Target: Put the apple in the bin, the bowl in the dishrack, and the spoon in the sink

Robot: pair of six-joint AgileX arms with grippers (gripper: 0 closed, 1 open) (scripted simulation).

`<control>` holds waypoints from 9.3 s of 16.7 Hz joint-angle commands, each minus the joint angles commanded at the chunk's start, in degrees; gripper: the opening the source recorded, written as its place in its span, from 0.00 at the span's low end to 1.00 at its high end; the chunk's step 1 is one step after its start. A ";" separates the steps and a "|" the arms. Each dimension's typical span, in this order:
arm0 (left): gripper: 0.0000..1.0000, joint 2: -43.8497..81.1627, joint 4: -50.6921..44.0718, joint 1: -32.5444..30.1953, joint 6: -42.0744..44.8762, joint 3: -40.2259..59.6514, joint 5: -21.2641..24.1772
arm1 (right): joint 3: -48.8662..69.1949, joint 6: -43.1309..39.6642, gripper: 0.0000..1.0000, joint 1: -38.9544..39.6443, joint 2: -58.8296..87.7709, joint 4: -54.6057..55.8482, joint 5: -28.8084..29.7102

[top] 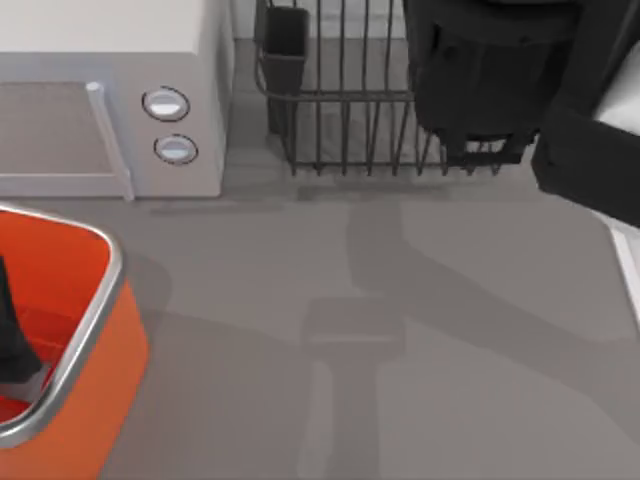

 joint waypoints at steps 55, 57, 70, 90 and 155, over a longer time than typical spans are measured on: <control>1.00 0.00 0.00 0.00 0.00 0.00 0.00 | -40.44 -1.24 1.00 -37.31 -22.88 18.76 -38.79; 1.00 0.00 0.00 0.00 0.00 0.00 0.00 | -46.65 -1.33 1.00 -41.59 -36.54 16.25 -38.89; 1.00 0.00 0.00 0.00 0.00 0.00 0.00 | -82.23 -1.85 1.00 -57.01 -86.68 -2.60 -58.58; 1.00 0.00 0.00 0.00 0.00 0.00 0.00 | -16.56 -51.25 1.00 -65.62 -29.49 -37.14 -57.01; 1.00 0.00 0.00 0.00 0.00 0.00 0.00 | 55.80 -105.82 0.00 -65.81 72.72 -68.49 -63.45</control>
